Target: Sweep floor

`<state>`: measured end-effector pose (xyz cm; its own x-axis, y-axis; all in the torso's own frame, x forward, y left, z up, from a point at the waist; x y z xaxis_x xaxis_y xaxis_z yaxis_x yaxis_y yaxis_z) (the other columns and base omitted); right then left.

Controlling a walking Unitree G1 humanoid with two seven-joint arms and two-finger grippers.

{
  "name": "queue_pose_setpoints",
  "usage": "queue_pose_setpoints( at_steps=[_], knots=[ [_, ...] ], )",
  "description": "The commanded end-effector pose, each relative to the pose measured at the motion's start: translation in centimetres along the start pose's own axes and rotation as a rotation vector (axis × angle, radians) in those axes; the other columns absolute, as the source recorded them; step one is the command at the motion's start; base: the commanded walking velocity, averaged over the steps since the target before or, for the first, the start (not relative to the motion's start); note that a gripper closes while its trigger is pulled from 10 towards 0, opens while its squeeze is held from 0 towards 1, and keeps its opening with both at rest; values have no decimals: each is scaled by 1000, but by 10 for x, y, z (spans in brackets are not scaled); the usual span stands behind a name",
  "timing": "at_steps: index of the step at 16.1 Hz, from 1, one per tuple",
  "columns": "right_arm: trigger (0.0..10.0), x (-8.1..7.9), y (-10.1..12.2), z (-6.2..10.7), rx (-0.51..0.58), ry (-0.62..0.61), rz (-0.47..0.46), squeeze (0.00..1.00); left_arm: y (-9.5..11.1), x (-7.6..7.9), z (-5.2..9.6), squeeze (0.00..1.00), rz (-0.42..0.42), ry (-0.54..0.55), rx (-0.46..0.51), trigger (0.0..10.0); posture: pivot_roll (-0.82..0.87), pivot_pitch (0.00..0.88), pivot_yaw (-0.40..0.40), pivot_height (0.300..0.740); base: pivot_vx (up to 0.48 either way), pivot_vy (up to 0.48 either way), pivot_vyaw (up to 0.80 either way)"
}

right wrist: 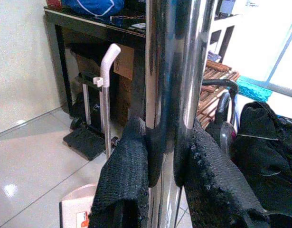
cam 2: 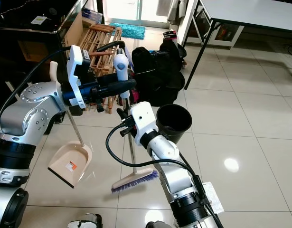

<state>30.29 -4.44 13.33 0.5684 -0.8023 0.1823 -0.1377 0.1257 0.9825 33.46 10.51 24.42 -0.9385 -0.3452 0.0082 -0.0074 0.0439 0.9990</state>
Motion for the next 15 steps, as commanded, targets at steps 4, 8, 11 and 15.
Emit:
queue_pose_setpoints(
  at_steps=[4, 8, 11, 15],
  knots=[
    [0, 7, 11, -3, 47, -23, 37, 0, 2, -1, -8, 1000, -22, -16, -31, 10000, 146, 80, -61, 740, 0, 0, 0],
    [0, 6, 11, -4, 46, -23, 35, 0, 3, -3, -10, 0, -42, -7, -31, 10000, 144, 79, -60, 740, 0, 0, 0],
    [0, 6, 11, -4, 46, -22, 36, 0, 4, -4, -10, 0, -44, -6, -29, 10000, 144, 75, -60, 740, 0, 0, 0],
    [0, 5, 11, -4, 48, -16, 36, 0, 4, -3, -12, 0, -44, -23, -27, 10000, 142, 68, -59, 740, 0, 0, 0]
  ],
)
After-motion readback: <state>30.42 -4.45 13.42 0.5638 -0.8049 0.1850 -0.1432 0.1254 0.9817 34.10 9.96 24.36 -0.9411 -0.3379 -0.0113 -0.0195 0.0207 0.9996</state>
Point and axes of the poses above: a point about 5 cm out from each wrist's last joint towards the gripper, its own z axis pointing back from the gripper into the wrist, its own y axis along the axis of the wrist's last joint, x = y × z, the point moved 1 cm from there along -z, pointing out of the wrist towards the gripper, and after that the axes turned 6 degrees about z, right-handed, at the moved point
